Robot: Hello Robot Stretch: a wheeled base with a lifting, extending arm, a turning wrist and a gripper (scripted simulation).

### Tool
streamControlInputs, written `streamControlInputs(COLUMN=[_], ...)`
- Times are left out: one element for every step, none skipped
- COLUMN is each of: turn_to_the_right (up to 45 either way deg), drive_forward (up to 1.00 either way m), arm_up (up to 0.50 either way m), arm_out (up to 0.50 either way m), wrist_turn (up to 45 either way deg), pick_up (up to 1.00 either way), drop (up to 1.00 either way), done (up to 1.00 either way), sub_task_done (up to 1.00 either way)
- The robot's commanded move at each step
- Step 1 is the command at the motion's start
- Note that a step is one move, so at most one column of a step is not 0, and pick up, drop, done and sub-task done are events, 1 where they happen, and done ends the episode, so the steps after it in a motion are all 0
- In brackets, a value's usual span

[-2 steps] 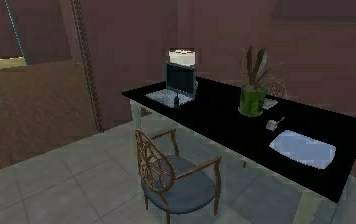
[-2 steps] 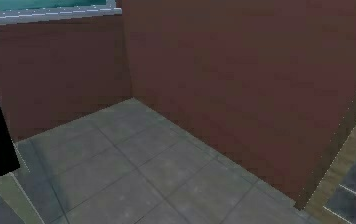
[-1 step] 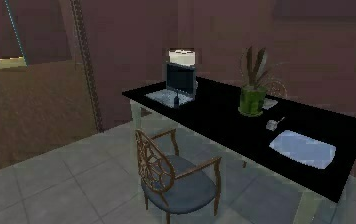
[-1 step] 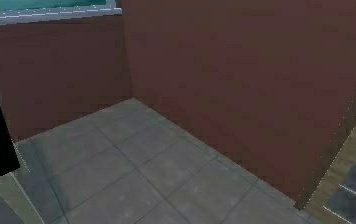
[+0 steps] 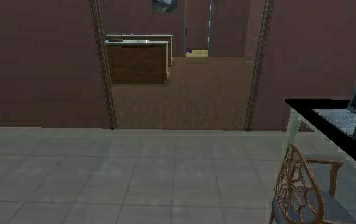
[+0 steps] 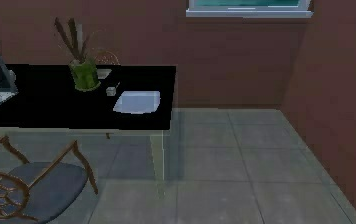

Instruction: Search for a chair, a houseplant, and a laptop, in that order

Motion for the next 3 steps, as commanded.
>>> streamControlInputs(turn_to_the_right=[-6.0,0.0,0.0], drive_forward=[0.00,1.00,1.00], arm_up=[0.00,0.00,0.00], arm_out=[0.00,0.00,0.00], wrist_turn=[0.0,0.0,0.0], pick_up=[0.00,0.00,0.00], drop=[0.00,0.00,0.00], done=[0.00,0.00,0.00], sub_task_done=[0.00,0.00,0.00])
